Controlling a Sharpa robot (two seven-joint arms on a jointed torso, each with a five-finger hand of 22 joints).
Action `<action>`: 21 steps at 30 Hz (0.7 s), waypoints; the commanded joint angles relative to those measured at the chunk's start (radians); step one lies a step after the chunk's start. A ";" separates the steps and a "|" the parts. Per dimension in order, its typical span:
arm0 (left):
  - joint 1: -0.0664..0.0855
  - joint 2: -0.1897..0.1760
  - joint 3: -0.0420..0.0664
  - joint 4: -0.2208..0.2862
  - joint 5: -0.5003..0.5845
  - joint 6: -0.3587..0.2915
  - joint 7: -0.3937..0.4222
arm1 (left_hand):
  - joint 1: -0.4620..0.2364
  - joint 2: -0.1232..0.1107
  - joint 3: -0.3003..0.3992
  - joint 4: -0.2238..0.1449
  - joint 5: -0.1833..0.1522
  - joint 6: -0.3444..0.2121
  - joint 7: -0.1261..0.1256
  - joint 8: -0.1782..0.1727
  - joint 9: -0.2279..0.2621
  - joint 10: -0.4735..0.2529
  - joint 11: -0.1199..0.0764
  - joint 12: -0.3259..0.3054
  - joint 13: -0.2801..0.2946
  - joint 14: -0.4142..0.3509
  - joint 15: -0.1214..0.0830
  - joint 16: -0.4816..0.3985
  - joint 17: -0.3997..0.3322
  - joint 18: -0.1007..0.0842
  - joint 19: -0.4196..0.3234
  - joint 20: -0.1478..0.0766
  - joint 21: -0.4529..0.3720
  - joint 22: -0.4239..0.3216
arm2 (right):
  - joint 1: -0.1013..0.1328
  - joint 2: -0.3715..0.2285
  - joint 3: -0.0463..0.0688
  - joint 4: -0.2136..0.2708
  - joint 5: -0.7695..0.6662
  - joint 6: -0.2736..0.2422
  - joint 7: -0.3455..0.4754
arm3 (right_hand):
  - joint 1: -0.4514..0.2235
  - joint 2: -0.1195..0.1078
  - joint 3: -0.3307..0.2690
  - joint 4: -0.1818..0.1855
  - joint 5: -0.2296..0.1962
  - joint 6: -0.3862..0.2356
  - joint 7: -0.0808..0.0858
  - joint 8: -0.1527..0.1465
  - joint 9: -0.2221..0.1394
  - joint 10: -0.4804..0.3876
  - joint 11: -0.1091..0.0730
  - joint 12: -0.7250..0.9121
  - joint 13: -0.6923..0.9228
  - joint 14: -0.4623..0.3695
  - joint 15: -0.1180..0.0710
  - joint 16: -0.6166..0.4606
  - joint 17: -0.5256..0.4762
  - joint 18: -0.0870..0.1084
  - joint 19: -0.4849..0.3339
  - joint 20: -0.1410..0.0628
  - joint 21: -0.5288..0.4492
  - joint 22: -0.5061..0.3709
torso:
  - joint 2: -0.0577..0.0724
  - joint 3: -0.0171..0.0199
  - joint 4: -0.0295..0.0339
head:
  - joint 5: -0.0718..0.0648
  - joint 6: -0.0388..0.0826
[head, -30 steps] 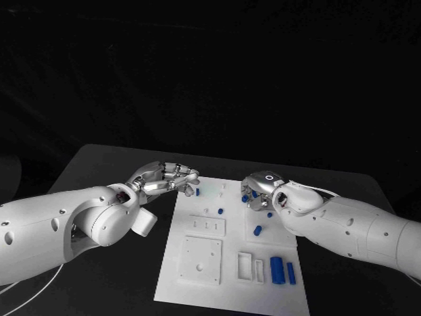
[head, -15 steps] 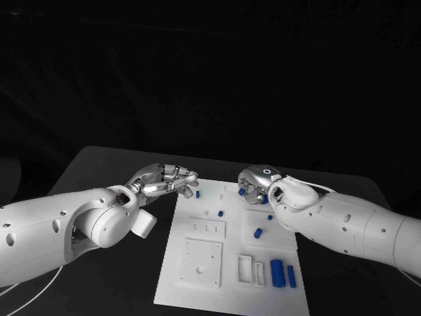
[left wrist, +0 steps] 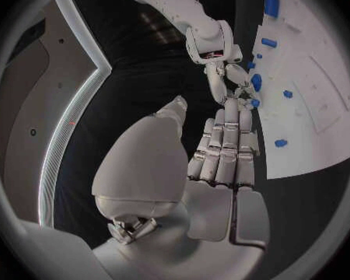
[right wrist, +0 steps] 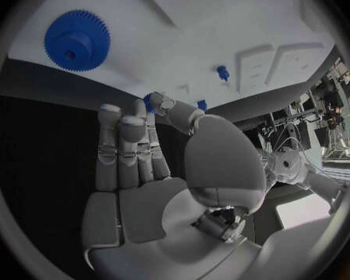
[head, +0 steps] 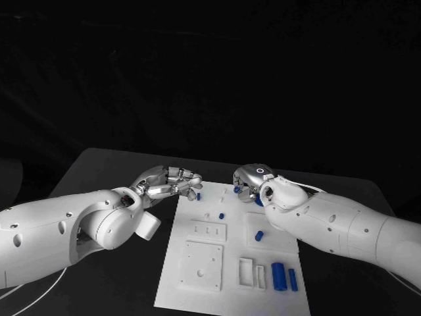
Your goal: Assemble the parts on the task board
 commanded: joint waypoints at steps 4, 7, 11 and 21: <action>0.001 0.009 0.001 -0.001 -0.003 0.009 0.008 | -0.001 -0.001 0.007 0.000 -0.004 -0.005 0.038 -0.006 0.001 0.006 -0.002 -0.007 0.000 0.003 0.004 -0.006 0.001 0.014 -0.003 -0.003 -0.006 -0.001 | -0.004 0.022 0.000 -0.027 -0.026 -0.011 -0.015 | -0.005 0.001 0.007 0.000 0.002 0.008 0.002 0.000 0.027 0.007 -0.001 0.002 0.003 -0.002 -0.010 0.005 -0.002 0.048 0.002 -0.007 0.006 0.019 | 0.001 -0.0011 0.0022 | 0.003 0.000; 0.001 0.007 0.001 0.003 -0.003 0.008 0.008 | -0.001 -0.001 0.007 0.000 -0.004 -0.005 0.038 -0.006 0.001 0.006 -0.002 -0.007 0.000 0.003 0.004 -0.006 0.001 0.013 -0.003 -0.003 -0.006 -0.001 | -0.004 0.030 0.001 -0.031 -0.028 -0.017 -0.017 | -0.005 0.001 0.008 0.000 0.002 0.008 0.002 0.000 0.028 0.007 -0.001 0.002 0.003 -0.002 -0.010 0.005 -0.002 0.048 0.002 -0.007 0.007 0.019 | 0.002 -0.0019 0.0014 | 0.008 0.002; 0.001 0.010 0.001 0.003 -0.003 0.007 0.008 | -0.001 -0.001 0.007 0.000 -0.004 -0.005 0.038 -0.006 0.001 0.006 -0.002 -0.008 0.000 0.003 0.004 -0.006 0.002 0.013 -0.004 -0.003 -0.006 -0.001 | -0.004 0.041 0.006 -0.031 -0.030 -0.024 -0.019 | -0.005 0.001 0.009 -0.001 0.002 0.008 0.001 -0.001 0.028 0.007 0.000 0.002 0.004 -0.002 -0.010 0.006 -0.002 0.048 0.002 -0.007 0.007 0.019 | 0.004 -0.0027 0.0011 | 0.014 0.003; 0.001 0.016 0.001 0.000 -0.003 0.005 0.008 | 0.000 -0.001 0.006 -0.001 -0.004 -0.005 0.038 -0.006 0.001 0.006 -0.002 -0.009 0.000 0.003 0.004 -0.007 0.002 0.013 -0.004 -0.003 -0.006 -0.001 | -0.004 0.056 0.016 -0.032 -0.030 -0.034 -0.018 | -0.005 0.000 0.010 -0.002 0.002 0.008 0.002 -0.001 0.029 0.007 0.000 0.000 0.005 -0.002 -0.010 0.006 -0.003 0.048 0.003 -0.007 0.009 0.018 | 0.011 -0.0145 0.0110 | 0.007 0.007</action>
